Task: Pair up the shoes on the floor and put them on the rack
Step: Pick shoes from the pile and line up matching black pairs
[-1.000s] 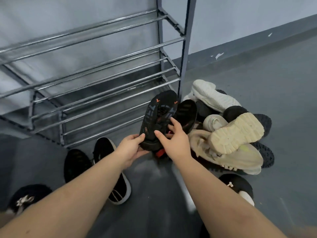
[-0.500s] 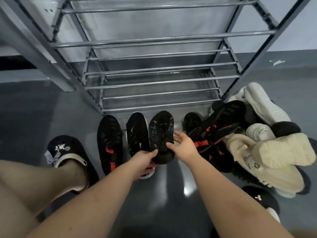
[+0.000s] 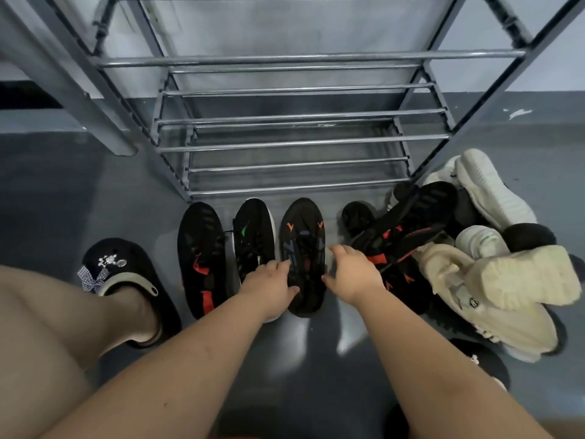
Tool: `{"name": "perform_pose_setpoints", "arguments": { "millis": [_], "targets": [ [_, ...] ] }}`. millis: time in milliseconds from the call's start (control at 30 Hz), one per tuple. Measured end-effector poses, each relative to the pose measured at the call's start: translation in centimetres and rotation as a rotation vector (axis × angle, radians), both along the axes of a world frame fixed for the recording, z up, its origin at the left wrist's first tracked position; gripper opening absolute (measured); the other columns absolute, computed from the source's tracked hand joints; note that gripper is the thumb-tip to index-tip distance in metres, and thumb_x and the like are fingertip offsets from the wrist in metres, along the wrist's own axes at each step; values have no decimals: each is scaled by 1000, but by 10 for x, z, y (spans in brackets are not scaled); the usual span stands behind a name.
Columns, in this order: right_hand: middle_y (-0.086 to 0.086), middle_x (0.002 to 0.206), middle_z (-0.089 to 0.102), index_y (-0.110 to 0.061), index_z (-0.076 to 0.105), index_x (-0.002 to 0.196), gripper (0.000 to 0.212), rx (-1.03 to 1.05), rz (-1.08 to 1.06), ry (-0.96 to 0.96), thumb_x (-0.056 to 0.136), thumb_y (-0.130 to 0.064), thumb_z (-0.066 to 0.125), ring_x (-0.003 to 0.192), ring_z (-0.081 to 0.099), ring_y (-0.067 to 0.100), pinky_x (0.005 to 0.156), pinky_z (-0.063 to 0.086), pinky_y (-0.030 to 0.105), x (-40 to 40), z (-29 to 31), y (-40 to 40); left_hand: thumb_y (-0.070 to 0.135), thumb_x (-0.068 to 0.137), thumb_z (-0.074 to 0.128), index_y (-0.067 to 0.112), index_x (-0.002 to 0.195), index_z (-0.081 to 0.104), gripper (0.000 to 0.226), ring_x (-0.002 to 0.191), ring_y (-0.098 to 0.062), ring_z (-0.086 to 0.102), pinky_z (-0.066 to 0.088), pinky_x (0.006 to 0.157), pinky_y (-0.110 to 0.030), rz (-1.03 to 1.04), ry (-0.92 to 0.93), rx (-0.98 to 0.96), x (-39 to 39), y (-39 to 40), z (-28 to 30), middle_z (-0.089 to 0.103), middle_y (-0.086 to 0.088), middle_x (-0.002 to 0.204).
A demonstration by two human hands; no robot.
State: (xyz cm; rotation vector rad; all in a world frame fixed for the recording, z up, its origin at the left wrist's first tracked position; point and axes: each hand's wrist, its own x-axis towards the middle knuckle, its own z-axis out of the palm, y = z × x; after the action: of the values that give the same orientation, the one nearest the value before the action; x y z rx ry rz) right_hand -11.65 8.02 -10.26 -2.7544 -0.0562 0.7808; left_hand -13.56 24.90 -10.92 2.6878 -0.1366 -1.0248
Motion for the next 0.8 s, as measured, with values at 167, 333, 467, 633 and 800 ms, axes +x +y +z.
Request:
{"name": "perform_pose_setpoints", "arguments": {
  "millis": [167, 333, 467, 633, 800],
  "targets": [
    [6, 149, 35, -16, 34, 143, 60, -105, 18, -133, 91, -36, 55, 138, 31, 26, 113, 28, 38, -14, 8, -23, 44, 96, 40, 18, 150, 14, 66, 142, -27, 24, 23, 116, -38, -172, -80, 21, -8, -23, 15, 20, -8, 156],
    [6, 151, 33, -17, 32, 144, 61, -197, -22, -210, 91, -38, 53, 142, 25, 26, 116, 21, 39, -27, 18, -64, 42, 96, 40, 18, 150, 14, 64, 144, -26, 18, 14, 118, -37, -323, -163, 40, -8, -49, 31, 15, -9, 158],
    [9, 154, 26, -16, 32, 144, 60, -290, -38, -247, 92, -39, 51, 145, 17, 28, 117, 12, 42, -34, 27, -106, 42, 97, 39, 17, 151, 12, 65, 145, -24, 15, 10, 118, -36, -394, -202, 27, 0, -78, 43, 13, -9, 158],
    [14, 152, 32, -10, 45, 137, 54, -275, -217, -344, 91, -37, 52, 144, 21, 32, 116, 9, 48, -41, 37, -159, 44, 97, 37, 19, 151, 9, 66, 145, -23, 14, 9, 118, -34, -524, -268, 7, 7, -126, 58, 12, -7, 159],
    [16, 151, 33, -9, 41, 140, 68, -302, -371, -397, 93, -54, 20, 142, 24, 34, 117, 7, 49, -60, 38, -210, 46, 97, 37, 19, 151, 9, 67, 146, -23, 13, 9, 120, -36, -697, -322, 54, 22, -177, 70, 13, -7, 159]
  ]
}}
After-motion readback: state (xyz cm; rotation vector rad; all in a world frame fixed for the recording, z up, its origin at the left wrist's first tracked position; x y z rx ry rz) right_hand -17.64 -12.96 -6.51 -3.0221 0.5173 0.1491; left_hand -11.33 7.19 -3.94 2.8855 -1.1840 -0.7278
